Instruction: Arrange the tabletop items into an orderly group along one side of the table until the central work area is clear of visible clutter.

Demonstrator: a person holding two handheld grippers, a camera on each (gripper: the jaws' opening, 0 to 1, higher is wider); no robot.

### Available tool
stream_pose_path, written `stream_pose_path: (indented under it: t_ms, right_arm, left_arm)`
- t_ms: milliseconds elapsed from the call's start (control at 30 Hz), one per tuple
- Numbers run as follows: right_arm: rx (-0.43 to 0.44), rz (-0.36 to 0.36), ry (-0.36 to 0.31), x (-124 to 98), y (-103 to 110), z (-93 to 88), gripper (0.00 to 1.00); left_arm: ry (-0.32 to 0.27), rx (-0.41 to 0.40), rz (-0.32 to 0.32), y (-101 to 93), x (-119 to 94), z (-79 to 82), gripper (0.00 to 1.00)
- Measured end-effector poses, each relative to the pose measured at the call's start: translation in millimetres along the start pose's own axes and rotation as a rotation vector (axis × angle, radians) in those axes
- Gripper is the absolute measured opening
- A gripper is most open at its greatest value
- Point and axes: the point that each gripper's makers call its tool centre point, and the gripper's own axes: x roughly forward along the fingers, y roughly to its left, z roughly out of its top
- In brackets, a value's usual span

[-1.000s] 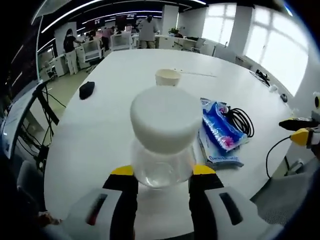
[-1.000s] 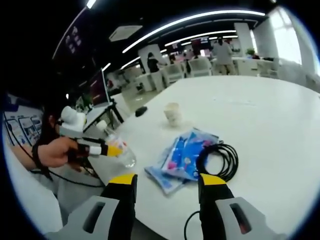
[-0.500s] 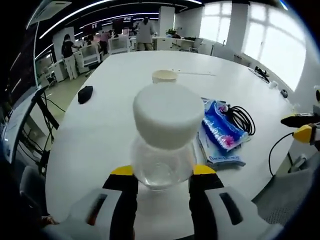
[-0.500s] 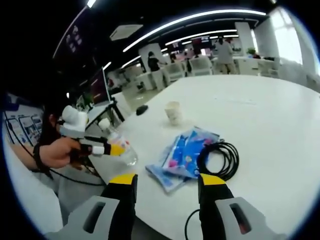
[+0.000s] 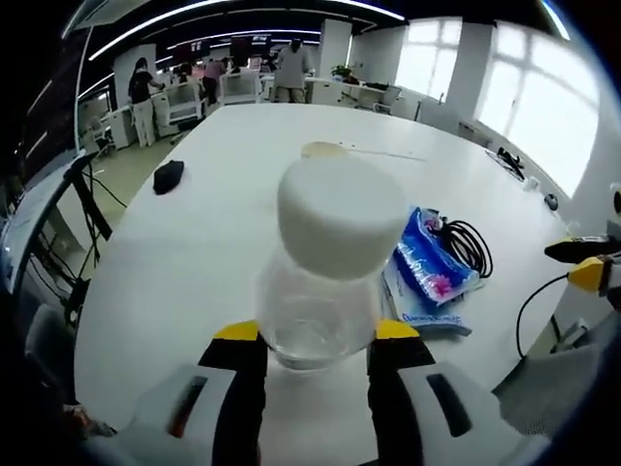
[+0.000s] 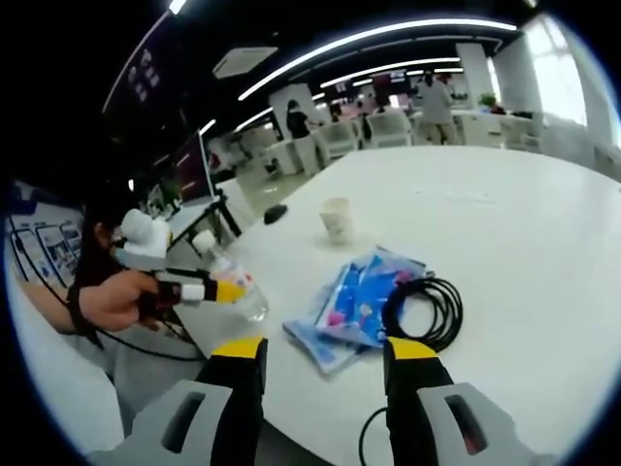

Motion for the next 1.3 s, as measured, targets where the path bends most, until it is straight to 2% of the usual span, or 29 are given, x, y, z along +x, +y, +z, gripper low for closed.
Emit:
stream_pose_path:
  t_ms: [100, 133, 367, 500, 633, 800, 1033, 1300]
  right_arm:
    - [0.001, 0.0, 0.003, 0, 2, -1.6, 0.48]
    - [-0.001, 0.0, 0.006, 0, 2, -2.2, 0.48]
    - [-0.008, -0.016, -0.006, -6, -1, 3.4, 0.49]
    - [0.003, -0.037, -0.005, -13, -4, -1.1, 0.49]
    - [0.024, -0.061, -0.003, -20, -12, -5.2, 0.48]
    - [0.037, -0.083, -0.001, -26, -16, -9.4, 0.48]
    - [0.048, -0.097, -0.01, -25, -21, -3.1, 0.48]
    - [0.059, -0.108, -0.011, -22, -25, 1.1, 0.48]
  left_arm:
    - [-0.003, -0.013, -0.008, -1.0, 0, 0.6, 0.39]
    - [0.017, -0.028, -0.023, -3.3, 0, -2.5, 0.39]
    - [-0.008, -0.044, -0.031, -2.5, -2, -1.1, 0.39]
    - [-0.032, -0.075, -0.032, 4.4, -2, 3.4, 0.37]
    - [-0.046, -0.106, -0.031, 4.8, 0, 9.8, 0.36]
    - [-0.045, -0.098, -0.027, 7.7, 6, 19.8, 0.35]
    - [-0.047, -0.098, -0.028, 18.0, 17, 34.0, 0.35]
    - [-0.058, -0.1, -0.032, 32.1, 40, 59.6, 0.35]
